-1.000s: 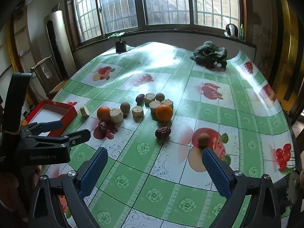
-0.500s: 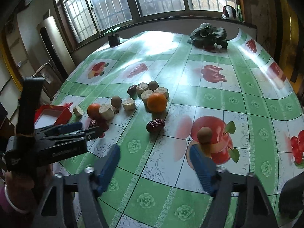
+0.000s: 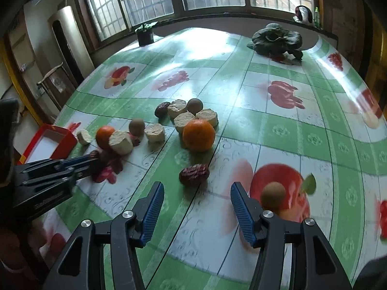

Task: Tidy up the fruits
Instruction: 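Carry the red date into the red tray and open the left tool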

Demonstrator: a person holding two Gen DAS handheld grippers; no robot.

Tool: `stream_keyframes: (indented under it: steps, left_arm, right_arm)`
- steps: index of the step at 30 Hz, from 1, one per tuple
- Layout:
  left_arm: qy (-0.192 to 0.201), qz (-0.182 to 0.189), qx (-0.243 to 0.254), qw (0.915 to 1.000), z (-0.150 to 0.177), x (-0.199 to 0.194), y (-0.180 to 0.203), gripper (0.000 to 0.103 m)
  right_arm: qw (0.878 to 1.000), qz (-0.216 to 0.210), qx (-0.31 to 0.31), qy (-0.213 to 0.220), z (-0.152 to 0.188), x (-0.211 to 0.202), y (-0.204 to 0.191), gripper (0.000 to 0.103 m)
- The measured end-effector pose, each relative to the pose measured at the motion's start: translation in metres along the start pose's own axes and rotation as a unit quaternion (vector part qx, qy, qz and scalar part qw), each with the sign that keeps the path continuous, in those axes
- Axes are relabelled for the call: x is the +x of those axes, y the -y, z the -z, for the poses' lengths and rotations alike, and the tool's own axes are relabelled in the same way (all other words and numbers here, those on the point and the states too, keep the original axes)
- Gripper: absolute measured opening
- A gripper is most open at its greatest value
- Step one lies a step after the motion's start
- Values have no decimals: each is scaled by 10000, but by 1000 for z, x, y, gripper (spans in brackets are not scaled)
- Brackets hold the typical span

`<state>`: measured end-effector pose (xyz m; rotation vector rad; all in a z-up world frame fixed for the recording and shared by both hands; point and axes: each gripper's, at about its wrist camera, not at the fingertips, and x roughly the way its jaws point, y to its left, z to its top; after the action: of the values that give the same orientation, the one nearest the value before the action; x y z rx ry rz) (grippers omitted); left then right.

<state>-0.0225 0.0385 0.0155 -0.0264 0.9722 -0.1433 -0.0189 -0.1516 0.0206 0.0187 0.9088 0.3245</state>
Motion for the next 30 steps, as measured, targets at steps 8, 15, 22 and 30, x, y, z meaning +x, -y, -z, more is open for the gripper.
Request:
stream_keyframes:
  steps: [8,15,22,30]
  left_arm:
    - [4,213,9,9998,5,-13,-7,17]
    - [100,374,11,9992,12,-36,-15,17]
    - [276,263,17,9993,17,-67,-26,17]
    - [429,-282,-195,9985,26,-99,-66,17]
  right_arm:
    - [9989,131,-448,-46,-12,15,-5,28]
    - [9993,-32,-385,25,2,-2,-19,28]
    - [9980,-367,-498,138,6,-20,-56,28]
    - [9933,-823,-792,191,0,-28,-108,28]
